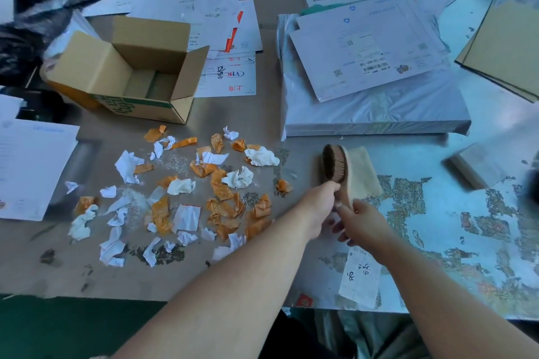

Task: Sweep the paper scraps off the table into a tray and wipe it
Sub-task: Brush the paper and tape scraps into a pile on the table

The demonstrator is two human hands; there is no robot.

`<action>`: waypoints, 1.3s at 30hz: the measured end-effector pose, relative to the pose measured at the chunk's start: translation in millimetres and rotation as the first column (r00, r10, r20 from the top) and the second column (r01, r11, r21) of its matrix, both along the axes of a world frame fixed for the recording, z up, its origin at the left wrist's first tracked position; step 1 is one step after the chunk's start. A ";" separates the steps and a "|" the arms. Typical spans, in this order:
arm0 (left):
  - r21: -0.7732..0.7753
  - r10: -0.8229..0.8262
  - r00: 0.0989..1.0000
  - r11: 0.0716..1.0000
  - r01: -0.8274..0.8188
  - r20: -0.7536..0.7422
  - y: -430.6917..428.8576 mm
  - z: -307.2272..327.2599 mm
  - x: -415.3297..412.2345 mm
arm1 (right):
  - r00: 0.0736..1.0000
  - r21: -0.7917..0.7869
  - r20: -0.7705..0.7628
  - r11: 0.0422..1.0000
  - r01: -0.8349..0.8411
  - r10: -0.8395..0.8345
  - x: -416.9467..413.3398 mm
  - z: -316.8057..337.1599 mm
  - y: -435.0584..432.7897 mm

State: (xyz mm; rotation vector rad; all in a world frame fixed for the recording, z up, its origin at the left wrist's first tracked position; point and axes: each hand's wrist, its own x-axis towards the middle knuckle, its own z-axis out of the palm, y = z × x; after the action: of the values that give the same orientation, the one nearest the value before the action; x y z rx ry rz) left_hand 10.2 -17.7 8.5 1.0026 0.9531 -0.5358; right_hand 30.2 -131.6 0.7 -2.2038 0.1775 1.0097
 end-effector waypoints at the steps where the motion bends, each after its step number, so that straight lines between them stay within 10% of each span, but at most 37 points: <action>1: -0.021 -0.008 1.000 1.000 0.009 0.011 -1.6 3.1 -1.4 | 0.998 0.055 0.020 0.996 0.063 -0.064 -5.0 2.6 -1.2; 5: 0.005 -0.072 0.996 0.997 0.072 0.048 -2.8 21.4 -20.4 | 0.978 0.014 0.198 0.997 -0.070 0.066 -33.1 9.8 1.3; 39: 0.180 -0.050 0.997 0.983 0.038 0.062 82.1 8.5 -163.3 | 0.979 0.083 0.120 0.981 -0.178 0.167 -158.2 -26.1 95.5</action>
State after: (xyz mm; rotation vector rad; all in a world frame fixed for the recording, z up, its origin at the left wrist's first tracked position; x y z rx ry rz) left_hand -153.1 64.4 17.0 1.1978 0.9338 -0.4566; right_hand -128.1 -36.1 -25.4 -2.2118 -0.1124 0.9618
